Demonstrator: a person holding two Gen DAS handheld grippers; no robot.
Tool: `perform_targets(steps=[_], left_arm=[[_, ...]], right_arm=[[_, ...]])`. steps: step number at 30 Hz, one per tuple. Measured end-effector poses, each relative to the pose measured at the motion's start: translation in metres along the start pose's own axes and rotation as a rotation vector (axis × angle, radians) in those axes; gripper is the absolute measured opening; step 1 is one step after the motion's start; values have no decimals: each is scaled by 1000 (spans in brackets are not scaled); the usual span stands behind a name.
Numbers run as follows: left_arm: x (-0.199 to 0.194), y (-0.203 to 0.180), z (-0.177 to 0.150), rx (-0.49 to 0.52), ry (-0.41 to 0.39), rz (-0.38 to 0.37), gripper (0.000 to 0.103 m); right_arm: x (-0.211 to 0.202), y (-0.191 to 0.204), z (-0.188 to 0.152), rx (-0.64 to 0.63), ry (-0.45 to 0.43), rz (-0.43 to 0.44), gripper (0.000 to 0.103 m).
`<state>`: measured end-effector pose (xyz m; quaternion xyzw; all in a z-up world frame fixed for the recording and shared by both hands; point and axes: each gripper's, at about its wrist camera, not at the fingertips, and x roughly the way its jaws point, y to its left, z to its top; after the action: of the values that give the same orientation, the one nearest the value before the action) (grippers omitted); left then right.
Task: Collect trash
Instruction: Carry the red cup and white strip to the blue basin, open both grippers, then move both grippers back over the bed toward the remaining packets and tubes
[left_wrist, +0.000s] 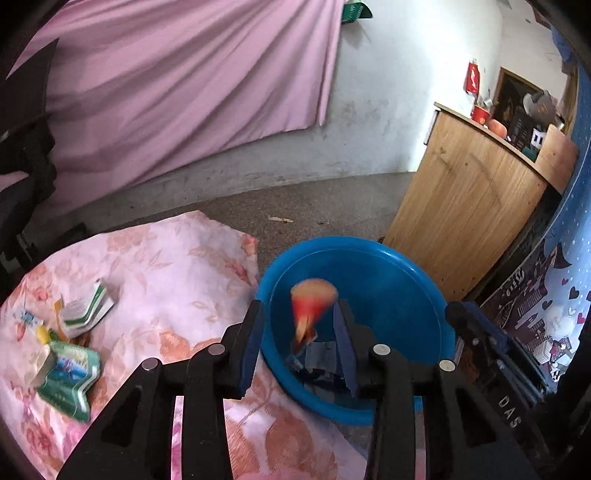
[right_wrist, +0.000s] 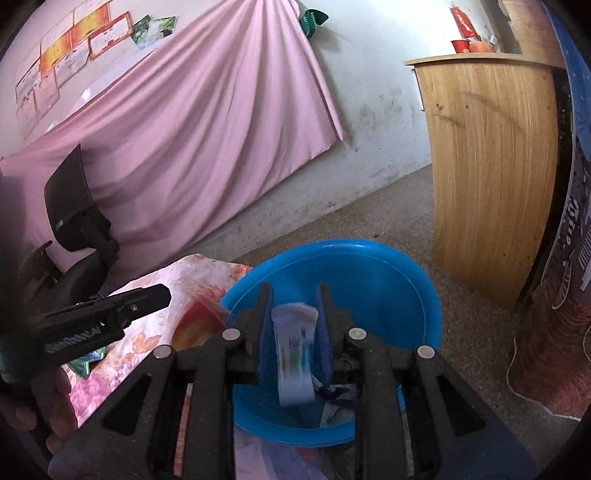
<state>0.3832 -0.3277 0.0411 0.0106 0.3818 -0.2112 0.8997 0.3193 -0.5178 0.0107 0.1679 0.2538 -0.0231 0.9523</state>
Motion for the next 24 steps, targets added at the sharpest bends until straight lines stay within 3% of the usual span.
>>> perform_targets(steps=[6,12,14,17,20,24], left_arm=[[-38,23,-13,-61,-82,16,37],[-94,55,-26,-107,-246,49,58],[-116,69,-32,-133,-308,76,80],[-147,88,-42,-189,-407,119,99],[-179,109,-53,-233,-493,157,100],[-214,132,-68,-230,-574,234,101]], right_arm=[[-7,13,1,-42,-17,-3,53],[-23,37,10,-98,-57,19,64],[-33,48,13,-113,-88,36,72],[-48,67,16,-139,-131,61,86],[-62,88,21,-163,-180,95,103],[-85,118,26,-200,-281,167,103]])
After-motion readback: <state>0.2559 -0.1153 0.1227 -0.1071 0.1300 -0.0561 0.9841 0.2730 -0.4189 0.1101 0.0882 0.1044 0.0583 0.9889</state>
